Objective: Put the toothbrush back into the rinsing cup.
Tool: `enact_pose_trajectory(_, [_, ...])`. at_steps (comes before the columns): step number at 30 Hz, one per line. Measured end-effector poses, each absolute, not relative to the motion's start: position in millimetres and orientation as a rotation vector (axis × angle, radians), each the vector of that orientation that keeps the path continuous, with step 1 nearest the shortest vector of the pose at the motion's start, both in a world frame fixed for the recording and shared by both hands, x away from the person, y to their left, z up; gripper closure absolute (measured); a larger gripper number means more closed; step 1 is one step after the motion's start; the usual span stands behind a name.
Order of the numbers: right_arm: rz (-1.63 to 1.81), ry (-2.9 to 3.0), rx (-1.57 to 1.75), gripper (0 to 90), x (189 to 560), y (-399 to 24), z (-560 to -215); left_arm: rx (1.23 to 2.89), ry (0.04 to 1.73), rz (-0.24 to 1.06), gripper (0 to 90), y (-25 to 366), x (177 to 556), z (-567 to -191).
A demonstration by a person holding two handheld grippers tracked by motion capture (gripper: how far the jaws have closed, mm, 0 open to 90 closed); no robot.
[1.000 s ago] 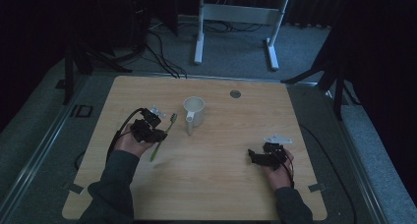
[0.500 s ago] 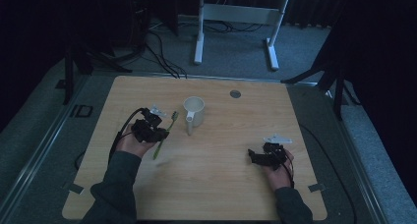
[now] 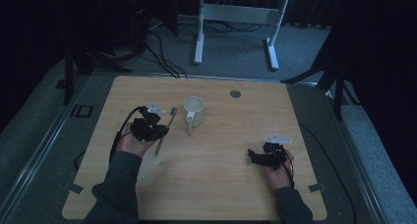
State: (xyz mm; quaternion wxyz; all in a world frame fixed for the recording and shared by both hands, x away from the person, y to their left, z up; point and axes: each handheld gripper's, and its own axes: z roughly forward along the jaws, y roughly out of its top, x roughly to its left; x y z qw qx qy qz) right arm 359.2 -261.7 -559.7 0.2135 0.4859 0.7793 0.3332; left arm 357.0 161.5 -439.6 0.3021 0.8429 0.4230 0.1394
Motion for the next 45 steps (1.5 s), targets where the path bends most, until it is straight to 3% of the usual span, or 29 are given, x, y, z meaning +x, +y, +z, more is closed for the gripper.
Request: enact_pose_trajectory(45, [0.926,2.161,1.355,19.1,359,-261,-560,2.047,1.162,0.466,81.0,167,354,-429])
